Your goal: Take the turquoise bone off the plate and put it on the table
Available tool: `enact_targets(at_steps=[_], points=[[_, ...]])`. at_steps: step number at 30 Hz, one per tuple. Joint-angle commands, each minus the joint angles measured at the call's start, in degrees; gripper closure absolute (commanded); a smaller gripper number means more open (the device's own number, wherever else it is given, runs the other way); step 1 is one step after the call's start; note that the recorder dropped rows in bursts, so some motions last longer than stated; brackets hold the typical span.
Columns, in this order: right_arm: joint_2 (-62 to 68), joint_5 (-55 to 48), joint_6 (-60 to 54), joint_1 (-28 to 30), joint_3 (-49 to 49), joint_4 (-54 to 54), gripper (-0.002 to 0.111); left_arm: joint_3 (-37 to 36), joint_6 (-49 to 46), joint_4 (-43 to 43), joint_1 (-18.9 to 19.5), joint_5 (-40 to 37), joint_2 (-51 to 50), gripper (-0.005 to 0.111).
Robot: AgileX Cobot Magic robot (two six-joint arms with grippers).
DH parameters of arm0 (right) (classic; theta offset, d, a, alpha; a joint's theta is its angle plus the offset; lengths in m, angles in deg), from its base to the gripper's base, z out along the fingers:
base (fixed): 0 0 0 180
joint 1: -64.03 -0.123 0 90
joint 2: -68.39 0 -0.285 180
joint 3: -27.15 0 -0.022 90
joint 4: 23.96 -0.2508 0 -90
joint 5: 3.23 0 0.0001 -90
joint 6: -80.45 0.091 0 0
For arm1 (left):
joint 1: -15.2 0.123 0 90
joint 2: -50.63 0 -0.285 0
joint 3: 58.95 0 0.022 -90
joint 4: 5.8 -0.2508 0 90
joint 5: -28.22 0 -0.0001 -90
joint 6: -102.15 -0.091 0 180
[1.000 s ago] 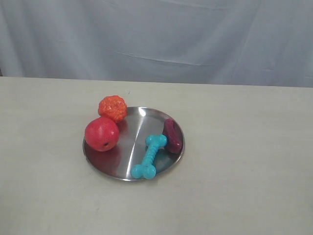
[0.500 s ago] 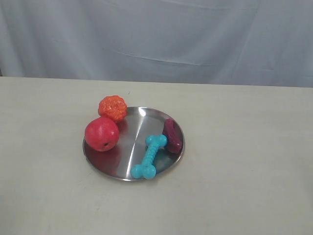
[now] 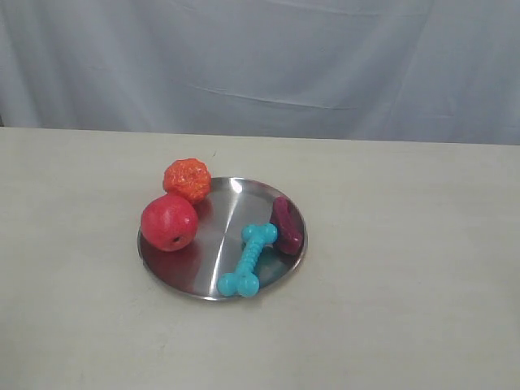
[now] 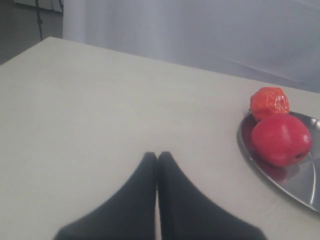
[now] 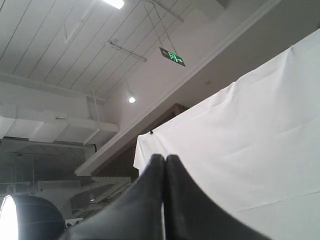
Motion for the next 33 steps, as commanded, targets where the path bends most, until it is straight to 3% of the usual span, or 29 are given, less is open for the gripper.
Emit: enact_targets(at_steps=[1, 4, 10, 14, 20, 23, 25, 28, 33], points=[[-0.3, -0.4, 0.6, -0.2, -0.1, 2.0, 0.109, -0.1, 0.1, -0.4, 0.3, 0.3, 0.1, 0.107], [-0.3, -9.5, 0.9, -0.2, 2.6, 7.3, 0.109, -0.1, 0.1, -0.4, 0.3, 0.3, 0.1, 0.107], [9.4, -38.2, 17.8, -0.4, 15.2, 26.0, 0.109, -0.1, 0.1, -0.4, 0.3, 0.3, 0.1, 0.107], [19.0, -39.6, 18.1, -1.5, 21.7, 29.9, 0.109, -0.1, 0.1, -0.4, 0.3, 0.3, 0.1, 0.107], [36.2, -43.9, 17.5, -13.0, 33.1, 32.5, 0.109, -0.1, 0.1, -0.4, 0.3, 0.3, 0.1, 0.107], [44.1, -55.1, 10.5, -19.9, 39.9, 33.2, 0.109, -0.1, 0.1, -0.4, 0.3, 0.3, 0.1, 0.107], [48.8, -68.7, 3.3, -24.5, 45.1, 31.3, 0.109, -0.1, 0.1, -0.4, 0.3, 0.3, 0.1, 0.107], [54.1, -85.6, -7.1, -27.0, 52.8, 28.5, 0.109, -0.1, 0.1, -0.4, 0.3, 0.3, 0.1, 0.107], [57.8, -88.2, -28.6, -24.7, 59.9, 13.0, 0.109, -0.1, 0.1, -0.4, 0.3, 0.3, 0.1, 0.107]])
